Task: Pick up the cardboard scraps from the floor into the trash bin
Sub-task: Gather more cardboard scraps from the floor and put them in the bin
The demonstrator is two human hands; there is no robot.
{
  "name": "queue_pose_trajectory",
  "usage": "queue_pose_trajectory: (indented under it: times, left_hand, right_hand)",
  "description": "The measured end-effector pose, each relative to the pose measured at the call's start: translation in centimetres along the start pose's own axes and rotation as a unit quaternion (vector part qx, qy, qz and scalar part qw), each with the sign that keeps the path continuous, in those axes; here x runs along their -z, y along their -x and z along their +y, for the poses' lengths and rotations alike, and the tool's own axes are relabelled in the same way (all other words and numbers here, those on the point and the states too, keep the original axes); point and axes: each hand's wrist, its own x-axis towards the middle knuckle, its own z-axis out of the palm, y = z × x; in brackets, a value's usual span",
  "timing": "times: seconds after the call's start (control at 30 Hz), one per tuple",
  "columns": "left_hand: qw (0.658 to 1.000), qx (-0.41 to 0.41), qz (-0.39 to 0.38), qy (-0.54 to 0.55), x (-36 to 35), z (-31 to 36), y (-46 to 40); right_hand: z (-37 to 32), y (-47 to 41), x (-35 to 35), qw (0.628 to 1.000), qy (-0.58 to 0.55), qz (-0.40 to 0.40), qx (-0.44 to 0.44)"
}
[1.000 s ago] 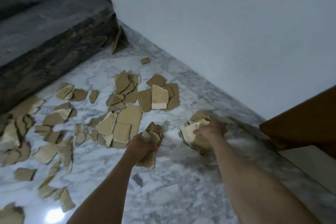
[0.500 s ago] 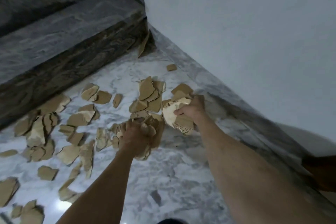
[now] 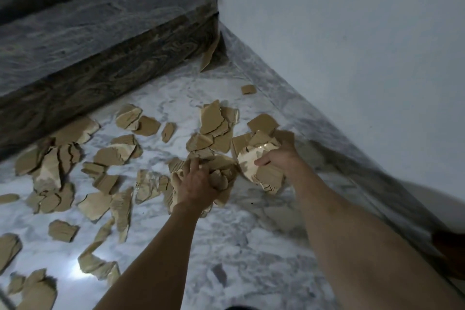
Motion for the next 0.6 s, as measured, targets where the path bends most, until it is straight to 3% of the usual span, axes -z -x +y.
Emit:
queue_pose_trajectory:
  times: [0.17,0.23,0.3,0.43,0.5,0.6]
  left_hand:
    - [0.997,0.024,-0.058,0.034,-0.5,-1.0,-1.1]
    - [0.997,0.032,-0.053,0.046,-0.7,-1.2,-1.2]
    - [0.999,0.024,-0.035,0.035,-0.7,-1.5,-1.2]
    - [1.000,0.005,0.004,-0.011,-1.1,-1.9,-0.3]
    - [0.999,0.039,-0.020,0.031,-1.2,-1.9,-0.1]
    - [0.998,0.049,-0.027,0.030,-1.3,-1.9,-0.1]
  right_hand:
    - [-1.3,0.0,2.7,0.997,-0.065,-0.039,0.022]
    - [-1.9,-0.2,2.4,0.998,0.021,-0.044,0.045]
    - [-3.1,0.1,1.4,0.978,0.177,-0.076,0.084]
    - [-4.8,-0.1,-1.1,0.883,0.432,-0.161,0.092]
    - [-4.7,-0.4,-1.7,0.863,0.474,-0.159,0.074]
    - [-4.5,-0.5,-2.2,0.862,0.484,-0.140,0.054]
